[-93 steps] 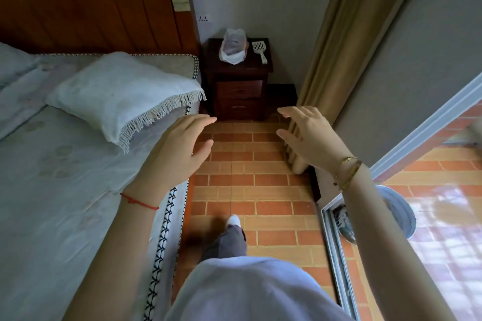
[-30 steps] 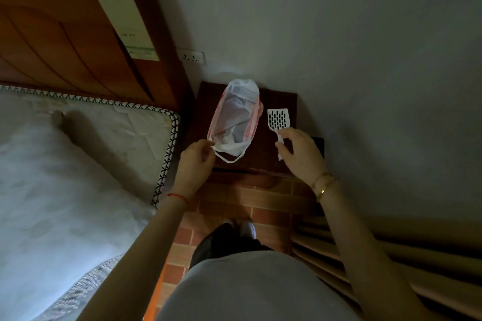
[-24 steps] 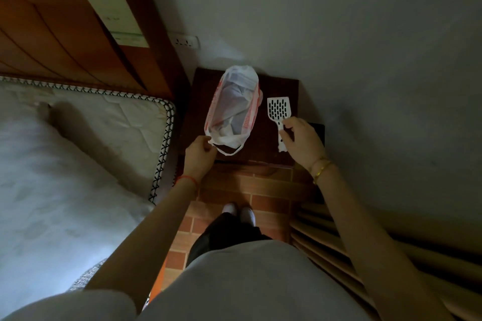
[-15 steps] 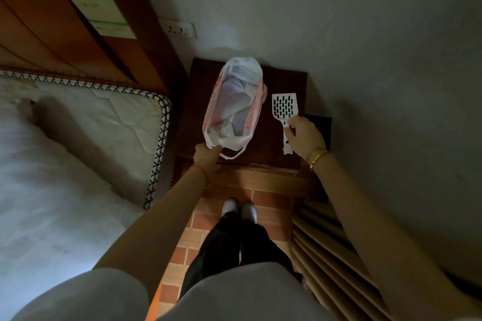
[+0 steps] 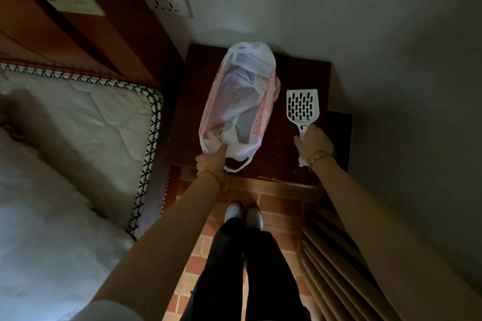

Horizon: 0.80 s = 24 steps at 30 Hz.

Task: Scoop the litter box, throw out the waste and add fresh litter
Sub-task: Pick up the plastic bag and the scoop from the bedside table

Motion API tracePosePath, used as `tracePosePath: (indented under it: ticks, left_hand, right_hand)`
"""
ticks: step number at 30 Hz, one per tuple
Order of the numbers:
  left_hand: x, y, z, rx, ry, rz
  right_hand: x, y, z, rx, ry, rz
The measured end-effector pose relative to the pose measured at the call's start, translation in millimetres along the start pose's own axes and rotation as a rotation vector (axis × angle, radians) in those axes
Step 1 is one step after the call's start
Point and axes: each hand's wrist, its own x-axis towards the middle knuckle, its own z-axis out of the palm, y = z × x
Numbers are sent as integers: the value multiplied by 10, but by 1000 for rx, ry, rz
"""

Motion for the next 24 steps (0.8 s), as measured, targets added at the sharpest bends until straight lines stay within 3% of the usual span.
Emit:
tracePosePath:
  ticks: [5, 17, 24]
  left_hand:
    - [53, -86, 18, -6, 2, 54]
    - [-275, 35, -248, -165, -110, 124]
    - [-258, -95, -414, -181, -72, 166]
  right_hand:
    - [60, 17, 141, 51, 66, 63]
    - [-100, -30, 83, 220, -195, 137]
    - [-99, -205, 161, 206, -182, 207]
